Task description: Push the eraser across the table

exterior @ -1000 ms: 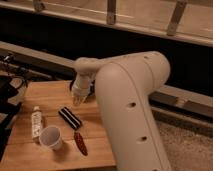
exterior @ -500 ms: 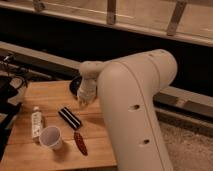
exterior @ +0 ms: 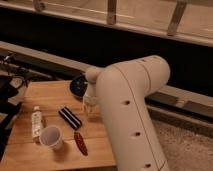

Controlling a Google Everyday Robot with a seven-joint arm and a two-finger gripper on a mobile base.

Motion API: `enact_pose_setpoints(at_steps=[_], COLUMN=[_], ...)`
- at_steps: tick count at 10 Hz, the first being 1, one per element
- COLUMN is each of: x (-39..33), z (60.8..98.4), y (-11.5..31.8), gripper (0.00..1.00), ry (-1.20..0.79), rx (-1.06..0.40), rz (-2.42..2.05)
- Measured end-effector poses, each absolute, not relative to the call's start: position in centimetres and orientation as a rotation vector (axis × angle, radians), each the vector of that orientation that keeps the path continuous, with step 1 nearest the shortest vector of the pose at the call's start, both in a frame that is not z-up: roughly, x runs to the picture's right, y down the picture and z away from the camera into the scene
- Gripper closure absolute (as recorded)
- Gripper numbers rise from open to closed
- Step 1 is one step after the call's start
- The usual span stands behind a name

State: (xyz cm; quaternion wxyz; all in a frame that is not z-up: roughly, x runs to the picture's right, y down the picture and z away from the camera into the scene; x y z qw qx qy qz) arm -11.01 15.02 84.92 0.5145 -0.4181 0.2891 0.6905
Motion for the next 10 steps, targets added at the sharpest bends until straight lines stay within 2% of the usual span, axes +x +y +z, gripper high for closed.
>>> enact_pose_setpoints(at_steps=[4,10], x=[-13.9,-10.0], z=[85.0,86.2], y=[13.8,18.6], gripper=[1.0,1.0], ry=[0.673,0.706], rx=[-1.01,-1.101], rz=[1.642,1.701])
